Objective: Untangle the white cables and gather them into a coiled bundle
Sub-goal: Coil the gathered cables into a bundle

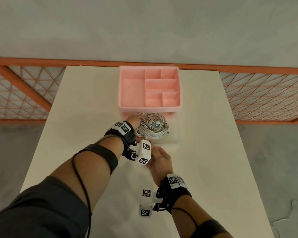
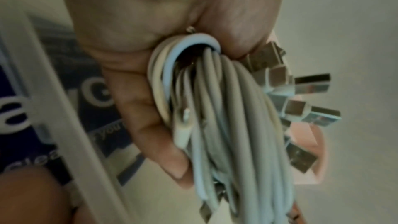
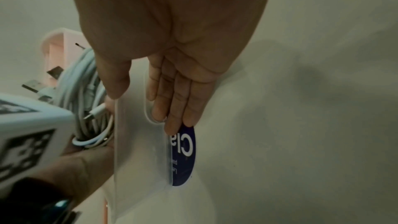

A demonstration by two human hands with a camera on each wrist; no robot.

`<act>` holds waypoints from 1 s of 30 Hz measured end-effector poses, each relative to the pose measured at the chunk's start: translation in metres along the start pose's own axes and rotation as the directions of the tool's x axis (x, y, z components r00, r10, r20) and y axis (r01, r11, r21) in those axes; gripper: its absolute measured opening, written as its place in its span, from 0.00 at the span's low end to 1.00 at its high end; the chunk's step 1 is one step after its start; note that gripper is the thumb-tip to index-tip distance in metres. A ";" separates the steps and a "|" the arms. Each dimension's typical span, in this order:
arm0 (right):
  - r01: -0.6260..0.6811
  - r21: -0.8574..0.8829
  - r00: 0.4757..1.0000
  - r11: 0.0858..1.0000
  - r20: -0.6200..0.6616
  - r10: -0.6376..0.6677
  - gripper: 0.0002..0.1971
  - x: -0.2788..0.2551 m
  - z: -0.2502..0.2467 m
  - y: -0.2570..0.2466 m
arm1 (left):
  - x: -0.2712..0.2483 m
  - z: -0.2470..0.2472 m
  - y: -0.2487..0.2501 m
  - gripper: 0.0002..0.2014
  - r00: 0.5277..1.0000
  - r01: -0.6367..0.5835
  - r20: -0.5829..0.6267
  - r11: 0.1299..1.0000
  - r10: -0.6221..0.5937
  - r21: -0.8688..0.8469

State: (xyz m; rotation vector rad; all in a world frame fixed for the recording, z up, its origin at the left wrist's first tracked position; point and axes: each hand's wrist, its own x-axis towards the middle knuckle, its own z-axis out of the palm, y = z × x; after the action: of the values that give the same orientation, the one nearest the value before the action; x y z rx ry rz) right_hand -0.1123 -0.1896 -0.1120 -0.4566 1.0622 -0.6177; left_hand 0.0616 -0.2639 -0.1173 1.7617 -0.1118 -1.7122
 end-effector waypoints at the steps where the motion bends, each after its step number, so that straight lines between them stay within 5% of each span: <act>1: 0.006 -0.002 1.000 1.000 0.001 -0.006 0.06 0.001 0.000 0.000 | -0.012 0.004 0.002 0.30 0.999 -0.030 -0.022 0.999 0.030 -0.028; 3: 0.012 -0.011 1.000 1.000 -0.014 -0.012 0.07 0.001 0.000 0.000 | -0.018 0.011 0.004 0.29 0.981 -0.150 -0.130 0.988 0.143 -0.048; 8: 0.023 -0.029 0.999 0.999 -0.047 -0.024 0.13 0.001 -0.001 0.005 | -0.010 0.020 -0.005 0.21 0.834 -0.389 -0.373 0.913 0.407 0.126; 12: 0.030 -0.049 0.999 0.998 -0.027 -0.032 0.13 0.002 -0.004 0.005 | -0.006 0.023 -0.013 0.29 0.779 -0.430 -0.455 0.895 0.432 0.115; 17: 0.013 -0.011 1.000 1.000 0.013 -0.013 0.10 0.000 -0.004 0.001 | -0.026 0.020 -0.012 0.36 0.829 -0.367 -0.344 0.894 0.440 0.258; 22: -0.001 -0.062 1.000 0.998 -0.005 0.000 0.15 0.000 -0.002 0.001 | -0.055 -0.005 -0.017 0.50 0.816 -0.384 -0.129 0.694 0.564 0.609; 25: -0.037 -0.222 0.999 0.974 0.001 0.038 0.18 -0.009 0.000 -0.010 | -0.076 -0.009 -0.026 0.35 0.754 -0.418 -0.107 0.598 0.648 0.684; 28: 0.028 -0.607 0.998 0.794 0.063 0.013 0.17 -0.030 0.003 -0.032 | -0.099 -0.021 -0.052 0.23 0.610 -0.583 -0.176 0.589 0.772 0.560; 30: 0.285 -0.801 0.957 0.526 0.209 -0.200 0.11 -0.039 0.002 -0.044 | -0.119 -0.035 -0.077 0.13 0.547 -0.652 -0.230 0.582 0.805 0.485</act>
State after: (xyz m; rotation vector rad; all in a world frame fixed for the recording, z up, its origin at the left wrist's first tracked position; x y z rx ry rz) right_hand -0.1351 -0.1958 -0.0583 -1.4910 1.1696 -0.2826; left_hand 0.0484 -0.1309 -0.0575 1.8869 -0.8952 -0.6630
